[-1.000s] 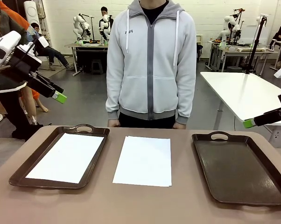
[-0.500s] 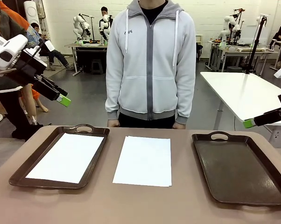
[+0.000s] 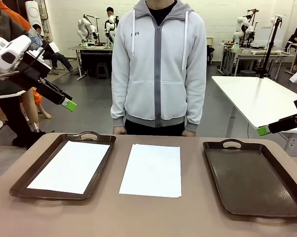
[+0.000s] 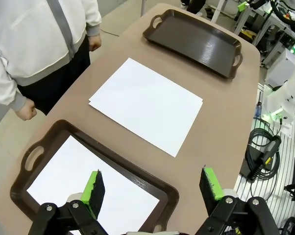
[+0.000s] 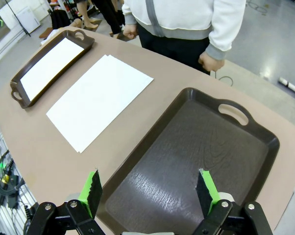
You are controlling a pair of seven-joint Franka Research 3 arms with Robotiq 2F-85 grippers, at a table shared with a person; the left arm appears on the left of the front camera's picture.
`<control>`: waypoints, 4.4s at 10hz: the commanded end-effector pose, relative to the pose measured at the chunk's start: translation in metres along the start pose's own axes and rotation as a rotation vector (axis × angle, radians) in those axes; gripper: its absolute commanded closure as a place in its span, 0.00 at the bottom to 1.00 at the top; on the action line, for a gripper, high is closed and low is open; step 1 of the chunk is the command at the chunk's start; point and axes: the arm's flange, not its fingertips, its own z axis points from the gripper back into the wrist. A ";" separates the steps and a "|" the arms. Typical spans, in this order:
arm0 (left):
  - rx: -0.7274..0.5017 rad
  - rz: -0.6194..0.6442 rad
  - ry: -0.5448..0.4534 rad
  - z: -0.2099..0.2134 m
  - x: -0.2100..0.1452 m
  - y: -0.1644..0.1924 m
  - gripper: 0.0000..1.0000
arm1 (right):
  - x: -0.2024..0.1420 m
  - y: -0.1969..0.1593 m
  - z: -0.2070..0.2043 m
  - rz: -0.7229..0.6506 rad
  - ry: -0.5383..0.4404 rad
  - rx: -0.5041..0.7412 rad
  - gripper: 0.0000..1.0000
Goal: Sort the A4 documents.
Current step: Receive the A4 Paper.
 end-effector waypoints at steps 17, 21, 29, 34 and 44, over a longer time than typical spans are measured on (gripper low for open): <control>-0.002 -0.021 -0.002 0.001 -0.002 0.000 0.00 | 0.000 0.000 -0.002 -0.004 -0.011 0.023 0.00; -0.002 -0.021 -0.002 0.001 -0.002 0.000 0.00 | 0.000 0.000 -0.002 -0.004 -0.011 0.023 0.00; -0.002 -0.021 -0.002 0.001 -0.002 0.000 0.00 | 0.000 0.000 -0.002 -0.004 -0.011 0.023 0.00; -0.002 -0.021 -0.002 0.001 -0.002 0.000 0.00 | 0.000 0.000 -0.002 -0.004 -0.011 0.023 0.00; -0.002 -0.021 -0.002 0.001 -0.002 0.000 0.00 | 0.000 0.000 -0.002 -0.004 -0.011 0.023 0.00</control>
